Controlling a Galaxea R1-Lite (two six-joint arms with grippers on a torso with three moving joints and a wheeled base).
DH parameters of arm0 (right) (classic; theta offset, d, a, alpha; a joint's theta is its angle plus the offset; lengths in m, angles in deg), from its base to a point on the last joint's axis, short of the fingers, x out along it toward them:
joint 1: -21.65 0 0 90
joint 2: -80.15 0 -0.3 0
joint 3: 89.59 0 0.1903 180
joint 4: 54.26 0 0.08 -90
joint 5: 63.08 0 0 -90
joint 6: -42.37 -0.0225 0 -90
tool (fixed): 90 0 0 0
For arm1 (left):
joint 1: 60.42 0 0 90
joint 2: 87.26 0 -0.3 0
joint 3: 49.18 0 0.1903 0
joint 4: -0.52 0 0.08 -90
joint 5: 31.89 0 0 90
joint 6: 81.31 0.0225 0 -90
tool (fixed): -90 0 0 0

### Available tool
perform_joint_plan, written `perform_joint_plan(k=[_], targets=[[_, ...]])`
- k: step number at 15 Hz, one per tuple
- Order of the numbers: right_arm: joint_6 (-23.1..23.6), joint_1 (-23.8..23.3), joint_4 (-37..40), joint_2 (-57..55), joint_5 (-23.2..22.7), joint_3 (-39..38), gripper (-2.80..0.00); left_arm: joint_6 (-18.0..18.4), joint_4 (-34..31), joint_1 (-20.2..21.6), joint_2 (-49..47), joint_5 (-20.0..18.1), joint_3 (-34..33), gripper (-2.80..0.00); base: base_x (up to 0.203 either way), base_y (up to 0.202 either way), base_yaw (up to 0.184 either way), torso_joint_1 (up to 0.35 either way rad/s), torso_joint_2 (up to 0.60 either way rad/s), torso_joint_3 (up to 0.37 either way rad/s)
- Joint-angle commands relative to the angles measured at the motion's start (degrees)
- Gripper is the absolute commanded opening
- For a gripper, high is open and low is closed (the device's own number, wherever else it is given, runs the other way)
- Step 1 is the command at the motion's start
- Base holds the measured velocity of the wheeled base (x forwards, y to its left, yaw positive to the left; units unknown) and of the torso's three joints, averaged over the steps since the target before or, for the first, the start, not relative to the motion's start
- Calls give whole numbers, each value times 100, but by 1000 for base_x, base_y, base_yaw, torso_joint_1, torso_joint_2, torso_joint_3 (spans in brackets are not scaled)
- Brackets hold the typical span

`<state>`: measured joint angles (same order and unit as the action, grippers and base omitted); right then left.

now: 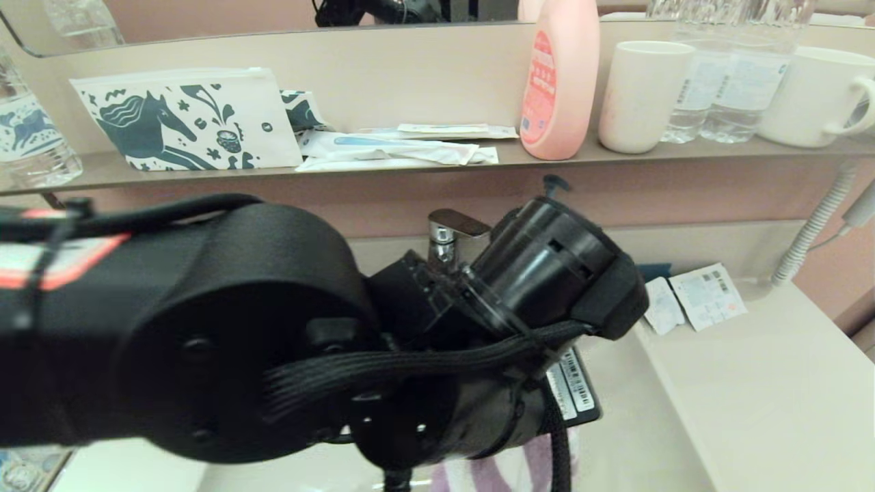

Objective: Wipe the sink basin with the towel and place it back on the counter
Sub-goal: Wipe the sink

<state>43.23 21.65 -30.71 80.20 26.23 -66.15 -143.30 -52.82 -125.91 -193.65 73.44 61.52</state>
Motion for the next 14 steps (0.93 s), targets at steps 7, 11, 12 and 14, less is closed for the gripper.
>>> perform_joint_plan(k=[7,11,12,14], targets=[[2,0,-1,-5,-2,1,-280,-1006,-750,-280,-1808,187,1057,-280,0,0,0,0,0,0],[3,0,-1,-5,-2,1,-280,-1053,-747,-641,-2217,375,951,-280,0,0,0,0,0,0],[3,0,-1,-5,-2,1,-280,-1058,-747,-700,-2323,375,950,-280,0,0,0,0,0,0],[3,0,-1,-5,-2,1,-280,-1069,-755,-736,-2560,362,952,-280,0,0,0,0,0,0]])
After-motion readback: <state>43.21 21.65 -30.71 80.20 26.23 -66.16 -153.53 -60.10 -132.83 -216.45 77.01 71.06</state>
